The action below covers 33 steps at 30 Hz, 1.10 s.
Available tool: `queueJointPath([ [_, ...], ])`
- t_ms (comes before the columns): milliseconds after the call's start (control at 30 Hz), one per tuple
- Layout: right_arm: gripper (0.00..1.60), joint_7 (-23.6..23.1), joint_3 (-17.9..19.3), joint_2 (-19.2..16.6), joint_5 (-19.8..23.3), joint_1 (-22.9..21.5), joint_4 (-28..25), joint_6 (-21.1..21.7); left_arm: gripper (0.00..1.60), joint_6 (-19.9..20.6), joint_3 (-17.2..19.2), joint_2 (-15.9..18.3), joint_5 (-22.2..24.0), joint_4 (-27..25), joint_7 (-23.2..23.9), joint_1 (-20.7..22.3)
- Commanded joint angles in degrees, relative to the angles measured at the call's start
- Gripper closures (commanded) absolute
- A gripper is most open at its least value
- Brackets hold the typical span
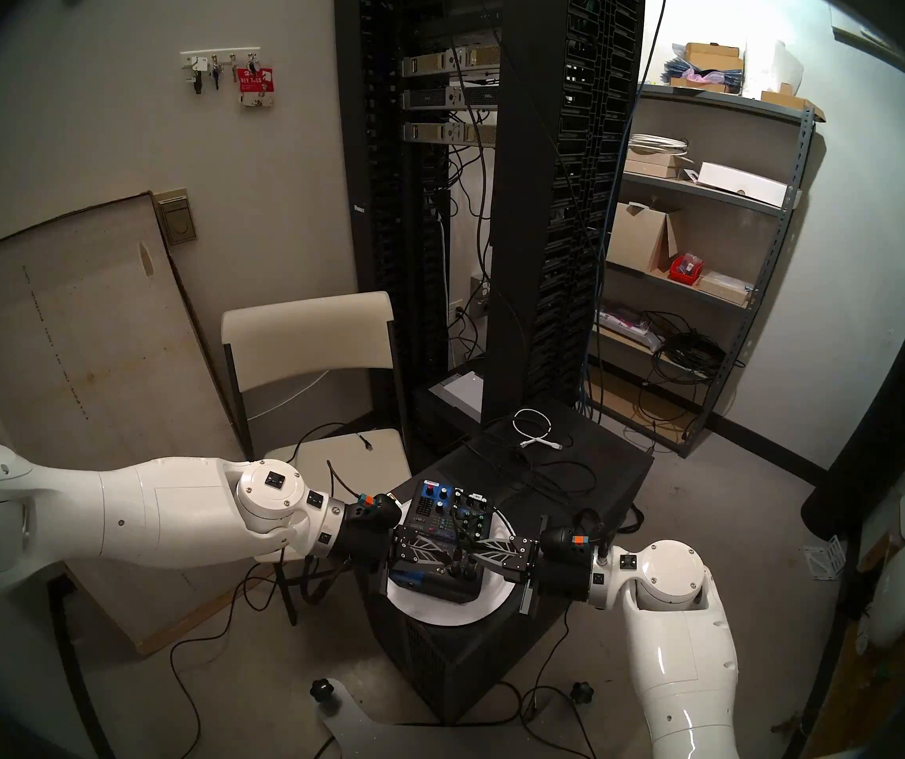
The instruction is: Insert aux cable
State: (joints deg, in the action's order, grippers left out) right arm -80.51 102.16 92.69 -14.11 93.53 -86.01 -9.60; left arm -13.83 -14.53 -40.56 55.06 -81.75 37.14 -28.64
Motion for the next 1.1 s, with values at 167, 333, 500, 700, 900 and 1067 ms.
queueJointPath([
  [167, 1.60, -0.15, -0.14, 0.07, -0.07, 0.33, 0.03, -0.02, 1.60, -1.33, 1.12, -3.15, 2.42, 2.55, 1.28, -0.53],
  [333, 1.60, -0.24, -0.11, 0.08, -0.03, 0.28, 0.07, -0.05, 1.60, -1.29, 1.09, -2.89, 2.88, 2.26, 1.49, -0.76],
  [500, 1.60, -0.26, -0.17, 0.10, -0.14, 0.25, 0.02, 0.02, 1.60, -1.46, 1.03, -2.62, 3.03, 2.10, 1.39, -0.97],
  [700, 1.60, -0.25, -0.24, 0.11, -0.16, 0.24, 0.07, -0.02, 1.60, -1.56, 0.92, -1.81, 3.04, 1.61, 0.96, -1.22],
  [900, 1.60, -0.13, -0.34, 0.08, -0.10, 0.27, 0.11, -0.05, 1.60, -1.43, 0.77, -0.90, 2.95, 1.29, 1.30, -1.09],
  [1067, 1.60, -0.11, -0.36, 0.10, -0.07, 0.28, 0.22, -0.10, 1.60, -2.06, 0.94, -1.05, 3.39, 1.70, 1.26, -1.50],
])
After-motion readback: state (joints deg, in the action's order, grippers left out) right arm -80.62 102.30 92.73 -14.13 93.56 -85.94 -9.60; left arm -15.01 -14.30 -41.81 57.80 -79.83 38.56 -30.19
